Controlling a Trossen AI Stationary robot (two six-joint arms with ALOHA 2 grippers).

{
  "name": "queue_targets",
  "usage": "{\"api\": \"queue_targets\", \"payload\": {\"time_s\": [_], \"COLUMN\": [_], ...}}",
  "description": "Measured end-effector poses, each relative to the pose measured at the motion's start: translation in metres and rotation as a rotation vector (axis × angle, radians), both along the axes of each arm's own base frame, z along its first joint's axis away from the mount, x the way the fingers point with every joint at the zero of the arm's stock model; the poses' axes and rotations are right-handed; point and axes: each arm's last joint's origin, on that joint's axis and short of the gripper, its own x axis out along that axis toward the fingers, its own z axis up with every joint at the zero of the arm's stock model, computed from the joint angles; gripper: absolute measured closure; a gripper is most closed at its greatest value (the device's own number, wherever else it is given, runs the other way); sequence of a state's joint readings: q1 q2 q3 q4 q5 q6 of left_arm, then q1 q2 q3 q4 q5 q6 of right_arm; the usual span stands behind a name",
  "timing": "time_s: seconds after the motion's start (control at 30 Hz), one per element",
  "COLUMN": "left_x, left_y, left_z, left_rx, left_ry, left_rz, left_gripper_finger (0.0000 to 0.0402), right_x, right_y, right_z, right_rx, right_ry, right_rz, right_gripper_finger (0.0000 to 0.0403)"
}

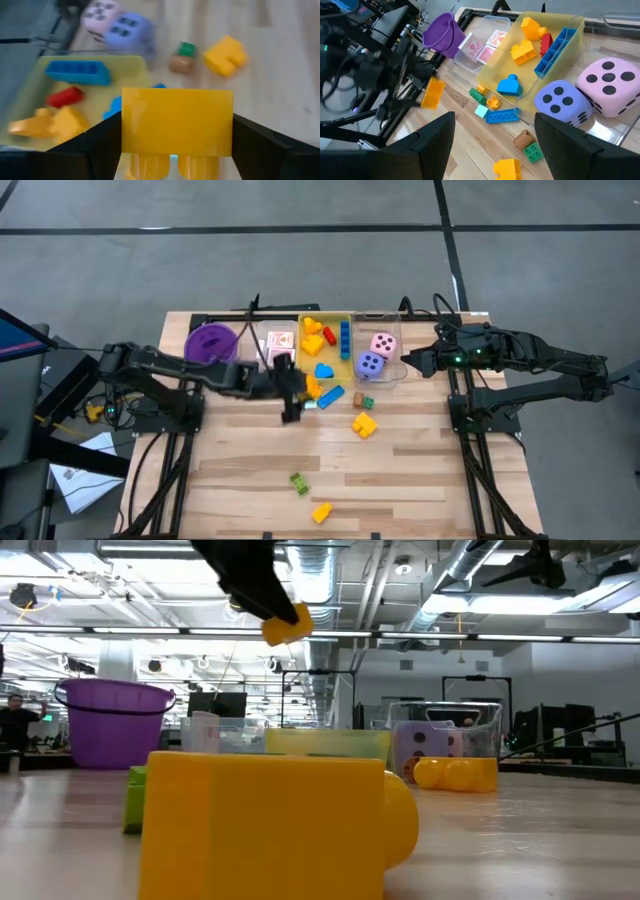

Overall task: Pick & Place Toys
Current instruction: Put the yellow gamepiece into the yellow bin

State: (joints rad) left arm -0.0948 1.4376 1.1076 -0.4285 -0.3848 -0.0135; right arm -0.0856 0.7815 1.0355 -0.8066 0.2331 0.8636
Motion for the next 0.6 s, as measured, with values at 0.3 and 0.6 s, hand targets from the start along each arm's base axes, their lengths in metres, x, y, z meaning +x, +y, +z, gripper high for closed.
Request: {"api": "queue_targets", "payload": {"time_s": [0.3,0.6], "left_x": [0.006,0.025], "left_y": [0.053,0.089], "left_z": [0.026,0.041], "left_rx": [0.059,0.230], "left_ry": [-0.073,-0.080], "left_rz": [0.122,0.059], "left_gripper_finger": [0.0101,0.0101], "right_x": [0.000,0.001], "right_y": [0.000,0.000], "right_z": [0.000,0.002], "right_rx": [-0.028,-0.053], "right_ry": [0.010,-0.004], "right_rz": [0.045,0.045], "right_gripper_finger": [0.0137,0.0137]}}
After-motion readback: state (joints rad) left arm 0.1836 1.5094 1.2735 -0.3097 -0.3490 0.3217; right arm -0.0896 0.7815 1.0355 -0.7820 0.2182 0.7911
